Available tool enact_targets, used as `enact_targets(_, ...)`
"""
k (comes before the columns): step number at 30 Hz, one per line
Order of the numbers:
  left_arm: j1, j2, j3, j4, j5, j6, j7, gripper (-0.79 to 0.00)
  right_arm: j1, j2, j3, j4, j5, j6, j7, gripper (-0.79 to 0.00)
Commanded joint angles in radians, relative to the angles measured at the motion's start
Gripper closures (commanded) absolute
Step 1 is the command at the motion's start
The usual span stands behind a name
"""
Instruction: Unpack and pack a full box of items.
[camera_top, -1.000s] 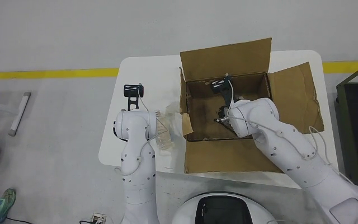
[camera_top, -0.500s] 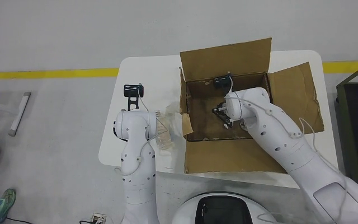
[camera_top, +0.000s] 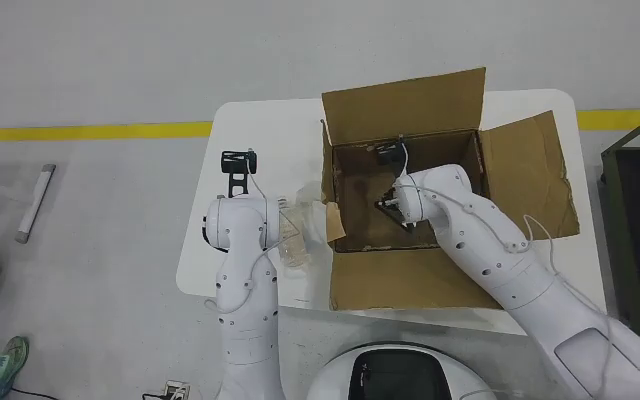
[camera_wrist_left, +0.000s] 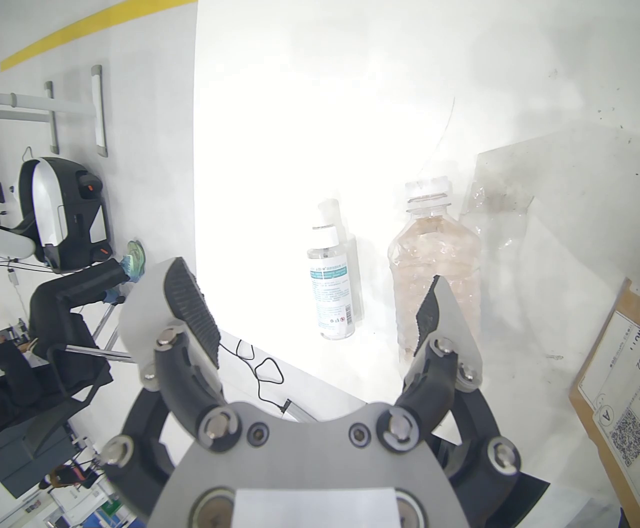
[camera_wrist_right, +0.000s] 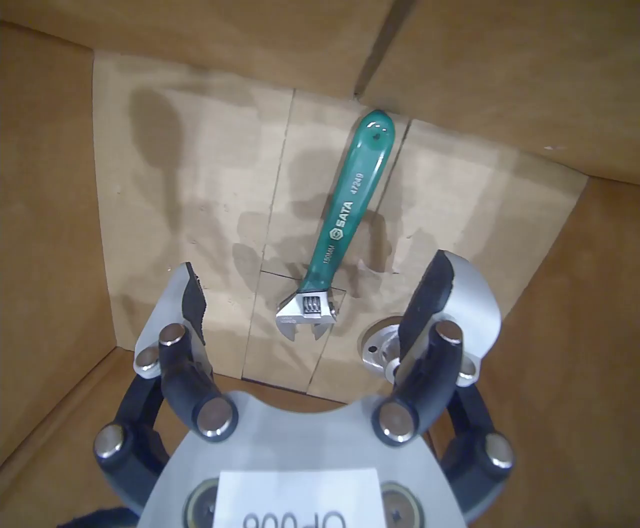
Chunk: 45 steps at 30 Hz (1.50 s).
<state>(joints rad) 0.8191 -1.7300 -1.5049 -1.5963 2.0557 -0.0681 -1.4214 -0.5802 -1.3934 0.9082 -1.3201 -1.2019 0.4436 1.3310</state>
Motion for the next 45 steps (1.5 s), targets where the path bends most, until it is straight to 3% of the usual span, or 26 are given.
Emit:
enact_targets(1,0.000,0.000,0.000,0.000,0.000,0.000,0.000,-0.785,0.006,-0.007,-0.012,0.008,-0.001,0.012,-0.003,-0.785)
enact_targets(5,0.000,0.000,0.000,0.000,0.000,0.000,0.000,-0.785,0.024,-0.020,-0.021,0.044,0.004,0.024,-0.014,-0.785)
enact_targets(6,0.000,0.000,0.000,0.000,0.000,0.000,0.000,-0.785,0.031,-0.023,-0.020,0.054,0.002,0.032,-0.014,-0.619)
enact_targets(7,0.000,0.000,0.000,0.000,0.000,0.000,0.000,-0.785,0.035,-0.025,-0.020,0.061,0.002,0.035,-0.013,-0.545)
enact_targets(10,0.000,0.000,0.000,0.000,0.000,0.000,0.000,-0.785,0.046,-0.031,-0.015,0.078,0.003,0.045,-0.009,-0.613)
enact_targets(11,0.000,0.000,0.000,0.000,0.000,0.000,0.000,-0.785,0.046,-0.032,-0.011,0.082,0.004,0.047,-0.009,-0.690)
enact_targets(13,0.000,0.000,0.000,0.000,0.000,0.000,0.000,-0.785,0.045,-0.034,-0.003,0.087,0.009,0.050,-0.006,-0.659)
enact_targets(15,0.000,0.000,0.000,0.000,0.000,0.000,0.000,-0.785,0.041,-0.035,0.003,0.085,0.008,0.047,-0.004,-0.391)
enact_targets(16,0.000,0.000,0.000,0.000,0.000,0.000,0.000,-0.785,0.040,-0.035,0.006,0.082,0.007,0.046,-0.004,-0.379)
enact_targets(23,0.000,0.000,0.000,0.000,0.000,0.000,0.000,-0.785,0.015,-0.036,0.019,0.054,-0.026,0.042,0.003,-0.385)
enact_targets(30,0.000,0.000,0.000,0.000,0.000,0.000,0.000,-0.785,-0.008,-0.037,0.040,0.056,-0.051,0.043,0.003,-0.440)
enact_targets(39,0.000,0.000,0.000,0.000,0.000,0.000,0.000,-0.785,-0.022,-0.044,0.062,0.063,-0.073,0.051,-0.005,-0.360)
enact_targets(45,0.000,0.000,0.000,0.000,0.000,0.000,0.000,-0.785,-0.017,-0.053,0.062,0.088,-0.073,0.047,-0.013,-0.357)
